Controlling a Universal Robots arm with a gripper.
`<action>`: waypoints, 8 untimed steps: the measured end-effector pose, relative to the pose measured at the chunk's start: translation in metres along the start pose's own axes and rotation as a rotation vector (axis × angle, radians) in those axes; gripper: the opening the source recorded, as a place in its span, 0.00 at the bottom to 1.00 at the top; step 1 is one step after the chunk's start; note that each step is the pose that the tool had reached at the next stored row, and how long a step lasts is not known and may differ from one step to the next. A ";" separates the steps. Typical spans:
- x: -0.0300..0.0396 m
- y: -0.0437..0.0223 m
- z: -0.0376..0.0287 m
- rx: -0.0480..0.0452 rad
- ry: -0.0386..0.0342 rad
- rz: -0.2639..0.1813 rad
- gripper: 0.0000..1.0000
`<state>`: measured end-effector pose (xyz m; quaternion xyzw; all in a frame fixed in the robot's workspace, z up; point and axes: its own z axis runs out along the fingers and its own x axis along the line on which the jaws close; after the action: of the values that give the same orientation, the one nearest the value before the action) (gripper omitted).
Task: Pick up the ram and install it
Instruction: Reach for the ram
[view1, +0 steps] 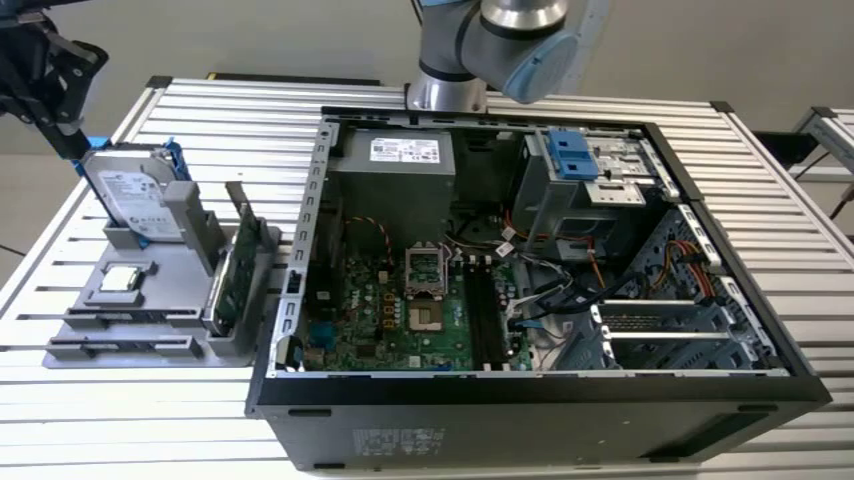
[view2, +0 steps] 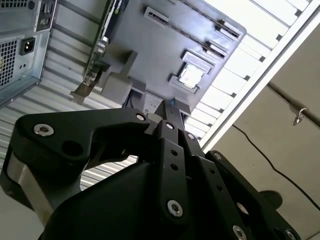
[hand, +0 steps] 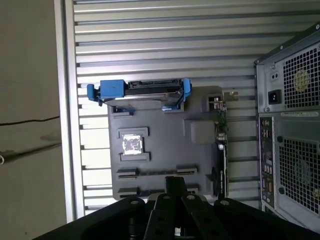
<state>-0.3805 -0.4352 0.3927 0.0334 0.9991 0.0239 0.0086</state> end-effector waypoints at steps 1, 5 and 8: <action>0.0013 -0.0001 0.0000 0.0000 0.0000 0.000 0.00; 0.0027 -0.0002 0.0000 -0.0001 -0.0001 0.000 0.00; 0.0028 -0.0002 0.0000 -0.0001 0.0000 0.000 0.00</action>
<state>-0.3833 -0.4351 0.3926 0.0333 0.9991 0.0240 0.0086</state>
